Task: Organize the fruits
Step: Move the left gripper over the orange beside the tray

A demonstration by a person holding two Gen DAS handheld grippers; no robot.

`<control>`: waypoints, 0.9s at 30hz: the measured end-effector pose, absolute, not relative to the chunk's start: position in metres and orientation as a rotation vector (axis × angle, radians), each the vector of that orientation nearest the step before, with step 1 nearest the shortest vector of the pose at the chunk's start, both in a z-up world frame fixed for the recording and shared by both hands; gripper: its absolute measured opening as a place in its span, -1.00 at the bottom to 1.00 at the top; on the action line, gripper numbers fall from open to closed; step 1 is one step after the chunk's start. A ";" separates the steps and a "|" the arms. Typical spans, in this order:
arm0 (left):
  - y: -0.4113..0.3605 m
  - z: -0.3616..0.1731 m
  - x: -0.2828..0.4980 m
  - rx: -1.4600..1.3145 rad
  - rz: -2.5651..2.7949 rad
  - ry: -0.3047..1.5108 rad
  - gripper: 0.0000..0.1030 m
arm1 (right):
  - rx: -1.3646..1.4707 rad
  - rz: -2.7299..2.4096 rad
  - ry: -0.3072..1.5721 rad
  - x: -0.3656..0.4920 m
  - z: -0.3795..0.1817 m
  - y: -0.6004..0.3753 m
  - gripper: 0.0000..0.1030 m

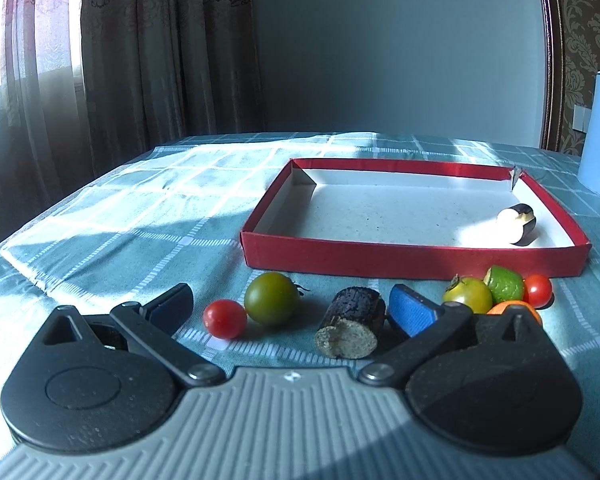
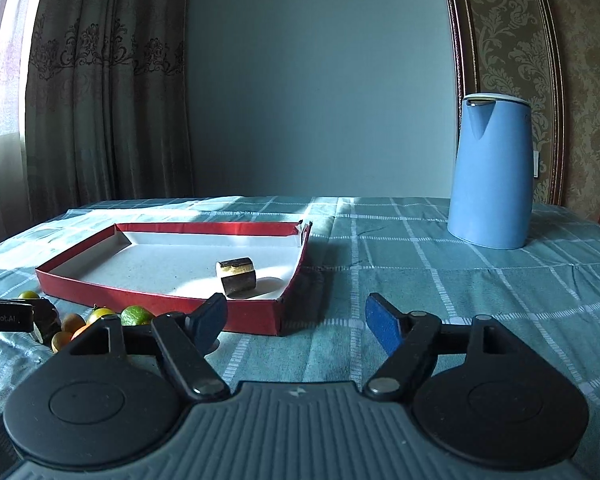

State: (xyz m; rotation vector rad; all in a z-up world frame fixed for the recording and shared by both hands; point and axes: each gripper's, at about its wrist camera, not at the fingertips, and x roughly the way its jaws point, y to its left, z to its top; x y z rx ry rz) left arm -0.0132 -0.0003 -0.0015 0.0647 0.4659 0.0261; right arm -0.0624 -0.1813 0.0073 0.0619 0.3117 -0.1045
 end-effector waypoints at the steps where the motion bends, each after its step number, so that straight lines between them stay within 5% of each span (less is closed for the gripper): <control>1: -0.002 -0.001 -0.015 0.071 0.029 0.457 1.00 | 0.067 -0.103 0.312 -0.062 0.007 -0.182 0.47; 27: -0.063 0.004 -0.085 0.140 -0.340 0.267 1.00 | 0.104 -0.117 0.324 -0.062 0.004 -0.187 0.52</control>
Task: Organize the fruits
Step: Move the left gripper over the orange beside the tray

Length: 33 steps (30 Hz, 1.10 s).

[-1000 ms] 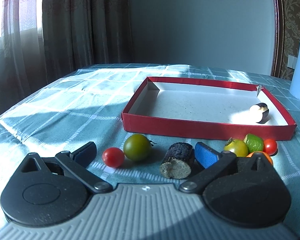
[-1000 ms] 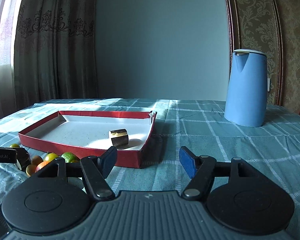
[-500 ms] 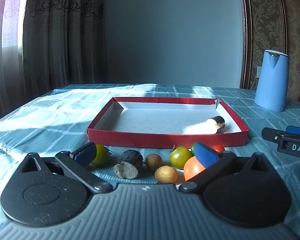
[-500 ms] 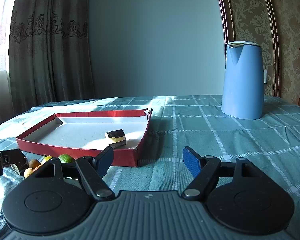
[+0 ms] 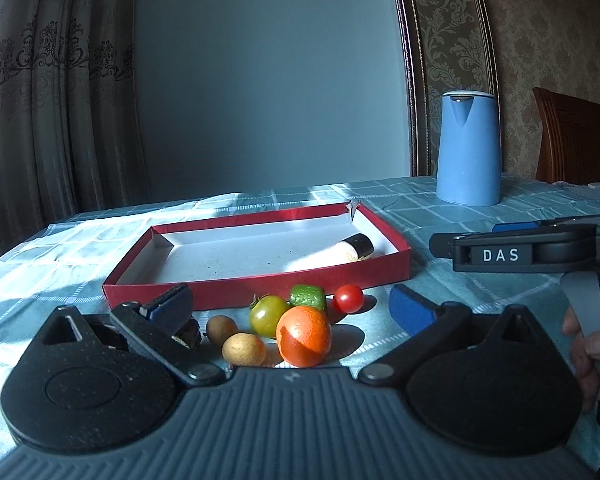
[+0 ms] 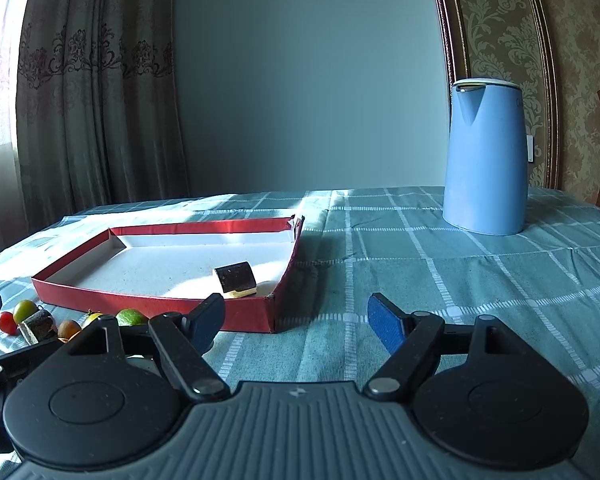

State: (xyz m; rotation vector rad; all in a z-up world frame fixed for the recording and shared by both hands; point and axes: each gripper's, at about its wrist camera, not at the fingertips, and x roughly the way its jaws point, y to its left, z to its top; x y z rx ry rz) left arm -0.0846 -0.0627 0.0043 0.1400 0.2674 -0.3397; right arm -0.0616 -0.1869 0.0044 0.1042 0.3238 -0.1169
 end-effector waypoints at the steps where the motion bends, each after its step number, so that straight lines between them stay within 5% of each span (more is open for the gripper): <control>1: -0.065 0.004 -0.084 0.150 -0.344 0.270 1.00 | 0.104 -0.117 0.324 -0.062 0.004 -0.187 0.53; 25: -0.083 -0.004 -0.072 0.204 -0.512 0.367 0.88 | 0.115 -0.105 0.324 -0.062 0.005 -0.187 0.53; 33: -0.085 -0.005 -0.059 0.183 -0.482 0.413 0.68 | 0.120 -0.099 0.324 -0.061 0.005 -0.187 0.53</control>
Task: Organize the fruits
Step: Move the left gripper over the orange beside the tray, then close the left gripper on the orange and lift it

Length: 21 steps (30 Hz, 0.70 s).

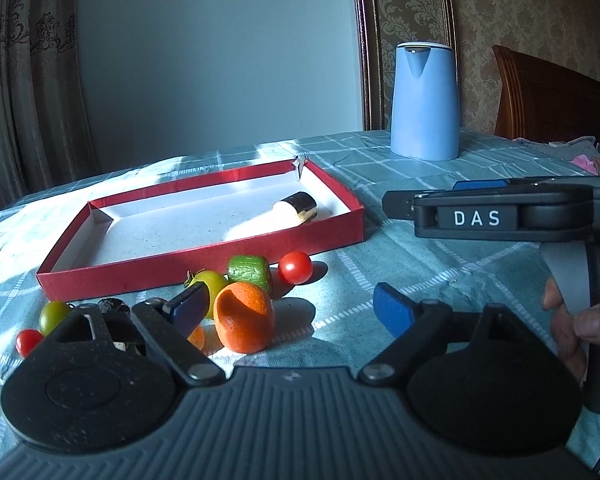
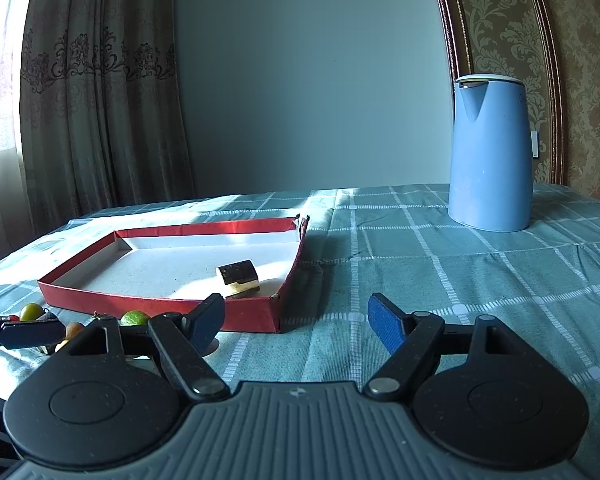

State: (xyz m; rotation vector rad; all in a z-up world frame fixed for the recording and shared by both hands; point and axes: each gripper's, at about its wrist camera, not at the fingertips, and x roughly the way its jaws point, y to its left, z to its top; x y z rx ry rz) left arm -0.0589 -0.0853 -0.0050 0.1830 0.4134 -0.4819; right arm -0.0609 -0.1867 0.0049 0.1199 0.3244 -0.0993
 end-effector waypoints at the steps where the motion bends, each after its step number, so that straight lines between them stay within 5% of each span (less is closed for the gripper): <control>1: -0.085 -0.005 -0.057 0.178 -0.477 0.422 0.65 | 0.120 -0.099 0.325 -0.061 0.005 -0.187 0.53; 21: -0.080 -0.010 -0.038 0.123 -0.360 0.514 -0.23 | 0.133 -0.086 0.330 -0.061 0.004 -0.189 0.53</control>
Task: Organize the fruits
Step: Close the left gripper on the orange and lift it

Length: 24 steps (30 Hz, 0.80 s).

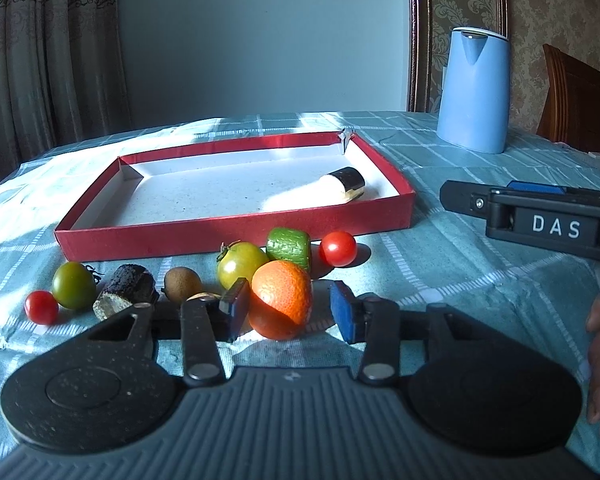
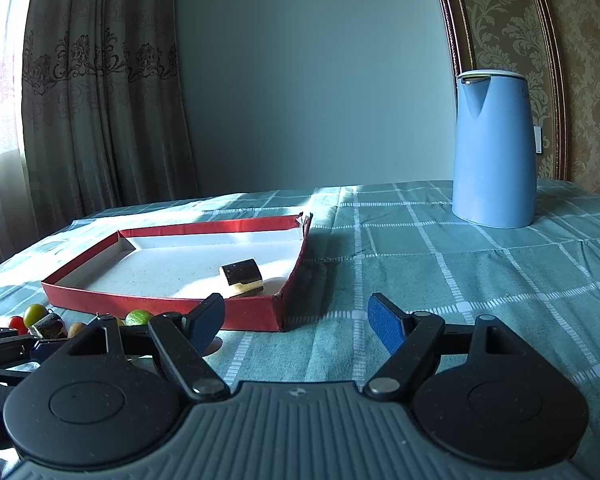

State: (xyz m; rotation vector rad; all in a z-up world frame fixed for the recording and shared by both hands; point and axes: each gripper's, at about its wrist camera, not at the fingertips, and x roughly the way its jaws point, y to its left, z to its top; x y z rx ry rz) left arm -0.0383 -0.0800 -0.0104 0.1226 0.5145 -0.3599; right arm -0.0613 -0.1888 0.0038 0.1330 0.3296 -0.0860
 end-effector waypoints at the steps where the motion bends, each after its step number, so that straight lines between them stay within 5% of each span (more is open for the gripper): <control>1: -0.080 -0.010 -0.039 0.124 -0.354 0.512 -0.28 | 0.133 -0.086 0.330 -0.061 0.004 -0.189 0.53; 6: -0.078 -0.010 -0.040 0.116 -0.340 0.505 -0.41 | 0.133 -0.085 0.332 -0.061 0.003 -0.189 0.54; 10: -0.077 -0.010 -0.040 0.105 -0.337 0.506 -0.42 | 0.128 -0.087 0.326 -0.062 0.003 -0.188 0.76; 24: -0.057 0.026 -0.047 0.055 -0.327 0.411 -0.43 | 0.109 -0.083 0.371 -0.055 0.001 -0.186 0.76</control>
